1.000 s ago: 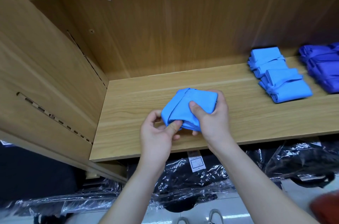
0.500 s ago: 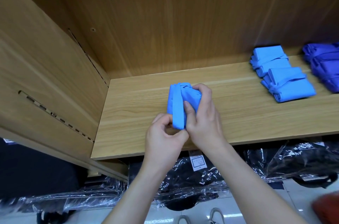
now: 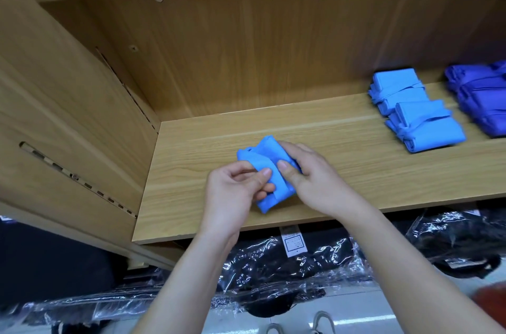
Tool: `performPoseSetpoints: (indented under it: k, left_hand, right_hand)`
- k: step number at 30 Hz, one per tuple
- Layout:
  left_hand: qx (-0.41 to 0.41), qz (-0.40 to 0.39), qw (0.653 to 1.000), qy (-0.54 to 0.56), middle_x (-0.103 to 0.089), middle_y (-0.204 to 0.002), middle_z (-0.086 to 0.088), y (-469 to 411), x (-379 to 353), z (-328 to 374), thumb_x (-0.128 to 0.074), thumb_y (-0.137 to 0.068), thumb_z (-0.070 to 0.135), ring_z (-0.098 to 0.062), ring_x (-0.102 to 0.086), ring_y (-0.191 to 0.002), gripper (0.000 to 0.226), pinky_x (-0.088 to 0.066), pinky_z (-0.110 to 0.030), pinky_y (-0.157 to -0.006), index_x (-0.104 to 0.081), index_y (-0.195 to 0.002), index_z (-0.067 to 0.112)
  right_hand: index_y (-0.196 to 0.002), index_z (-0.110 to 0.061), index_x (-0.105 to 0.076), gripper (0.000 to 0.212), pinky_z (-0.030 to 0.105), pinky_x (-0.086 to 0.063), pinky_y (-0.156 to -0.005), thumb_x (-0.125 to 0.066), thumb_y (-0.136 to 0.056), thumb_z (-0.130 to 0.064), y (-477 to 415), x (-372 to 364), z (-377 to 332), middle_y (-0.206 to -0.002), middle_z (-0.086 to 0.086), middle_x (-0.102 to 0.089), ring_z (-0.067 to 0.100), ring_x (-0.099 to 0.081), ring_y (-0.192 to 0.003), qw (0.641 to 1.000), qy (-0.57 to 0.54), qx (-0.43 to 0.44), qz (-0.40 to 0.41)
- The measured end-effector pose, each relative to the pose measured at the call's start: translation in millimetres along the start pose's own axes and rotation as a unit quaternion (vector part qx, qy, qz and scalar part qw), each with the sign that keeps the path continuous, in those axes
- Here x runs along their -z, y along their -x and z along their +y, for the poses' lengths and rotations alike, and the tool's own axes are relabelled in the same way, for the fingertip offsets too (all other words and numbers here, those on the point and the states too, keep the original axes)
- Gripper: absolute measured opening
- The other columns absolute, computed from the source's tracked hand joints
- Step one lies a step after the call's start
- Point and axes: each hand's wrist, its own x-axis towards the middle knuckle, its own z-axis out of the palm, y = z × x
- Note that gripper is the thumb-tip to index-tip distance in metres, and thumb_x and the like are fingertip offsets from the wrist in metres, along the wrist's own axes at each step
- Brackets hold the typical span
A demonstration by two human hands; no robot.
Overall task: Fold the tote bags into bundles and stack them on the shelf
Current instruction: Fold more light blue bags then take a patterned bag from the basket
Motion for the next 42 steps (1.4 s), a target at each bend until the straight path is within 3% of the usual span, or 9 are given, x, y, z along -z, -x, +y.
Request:
performPoseSetpoints:
  k: [7,12,19,24,31,34,37,39,42]
  left_hand:
    - [-0.053,0.11,0.99,-0.064,-0.052,-0.069,0.003,-4.4,-2.1,-23.0,-0.088,-0.067,0.02,-0.008,-0.047,-0.058,0.04,-0.041,-0.022,-0.057,-0.051,-0.084,0.019]
    - [0.024,0.024,0.996,0.084,-0.073,-0.104,-0.007,-7.5,0.9,-19.2,-0.088,-0.061,0.006,-0.021,-0.07,-0.096,0.069,-0.056,-0.034,-0.084,-0.051,-0.119,0.01]
    - [-0.051,-0.086,0.992,-0.076,-0.071,-0.082,0.007,-19.9,10.3,0.8,-0.083,-0.056,-0.014,-0.005,-0.066,-0.074,0.056,-0.052,-0.019,-0.069,-0.064,-0.097,0.019]
    - [-0.119,-0.112,0.918,-0.361,-0.065,-0.082,0.013,-20.3,9.0,7.3,-0.082,-0.046,0.029,-0.012,-0.062,-0.077,0.069,-0.052,-0.029,-0.076,-0.054,-0.108,0.045]
    - [-0.066,-0.048,0.996,-0.032,-0.069,-0.081,0.005,-18.1,3.7,-7.7,-0.086,-0.058,-0.002,-0.01,-0.063,-0.076,0.048,-0.051,-0.022,-0.068,-0.057,-0.092,0.016]
    - [-0.035,-0.032,0.999,0.001,-0.072,-0.092,0.002,-16.4,1.1,-17.2,-0.089,-0.055,0.011,-0.013,-0.066,-0.086,0.057,-0.053,-0.023,-0.072,-0.058,-0.103,0.012]
    - [-0.047,-0.031,0.995,-0.086,-0.067,-0.104,0.002,-18.6,10.4,-17.0,-0.091,-0.056,0.008,-0.009,-0.063,-0.093,0.071,-0.05,-0.016,-0.076,-0.052,-0.115,0.017]
    - [-0.145,-0.033,0.966,-0.213,-0.06,-0.116,0.01,-14.4,19.3,-6.9,-0.087,-0.052,0.023,0.001,-0.057,-0.105,0.079,-0.043,-0.013,-0.089,-0.048,-0.12,0.035]
    - [-0.292,-0.111,0.855,-0.414,-0.052,-0.129,0.021,-8.8,17.8,19.3,-0.082,-0.055,0.04,0.002,-0.045,-0.122,0.081,-0.035,-0.017,-0.104,-0.046,-0.128,0.041]
  right_hand:
    - [-0.085,-0.024,-0.071,0.021,0.031,-0.052,-0.078,-0.07,-0.085,-0.003,-1.8,0.1,-1.8,-0.085,-0.003,-0.073,0.013,-0.063,-0.081,0.929,-0.305,-0.111,0.178]
    - [-0.084,-0.019,-0.072,0.022,0.021,-0.052,-0.069,-0.07,-0.083,0.004,2.6,-0.2,-1.2,-0.076,-0.006,-0.073,0.01,-0.062,-0.074,0.918,-0.357,-0.098,0.141]
    - [-0.086,-0.032,-0.072,0.025,0.019,-0.047,-0.075,-0.076,-0.074,-0.011,0.2,22.3,3.8,-0.078,-0.021,-0.069,0.002,-0.062,-0.078,0.974,-0.22,-0.039,0.033]
    - [-0.101,-0.021,-0.077,0.027,0.017,-0.039,-0.075,-0.078,-0.077,-0.008,-2.2,34.7,-8.5,-0.076,-0.024,-0.063,-0.005,-0.058,-0.076,0.998,-0.046,-0.015,-0.029]
    - [-0.151,-0.043,-0.015,0.121,0.027,-0.039,-0.109,-0.09,-0.056,-0.043,8.1,39.9,-3.7,-0.136,-0.006,-0.052,0.0,-0.05,-0.125,0.976,-0.135,-0.121,-0.118]
    - [-0.142,-0.026,-0.042,0.097,0.041,-0.05,-0.1,-0.087,-0.057,-0.038,11.5,20.7,-1.3,-0.114,-0.003,-0.07,0.01,-0.067,-0.106,0.969,-0.198,-0.147,-0.022]
    - [-0.114,-0.037,-0.057,0.059,0.041,-0.055,-0.088,-0.086,-0.066,-0.021,14.1,13.4,-3.3,-0.093,-0.006,-0.075,0.011,-0.07,-0.087,0.981,-0.15,-0.118,0.037]
    - [-0.108,-0.043,-0.048,0.057,0.038,-0.053,-0.077,-0.08,-0.068,-0.017,16.1,17.0,-7.0,-0.08,-0.011,-0.071,0.009,-0.064,-0.073,0.994,-0.057,-0.083,0.039]
    - [-0.106,-0.04,-0.031,0.062,0.037,-0.047,-0.066,-0.068,-0.07,-0.007,17.3,21.0,-17.7,-0.074,-0.006,-0.064,0.012,-0.052,-0.063,0.998,0.059,-0.025,0.0]
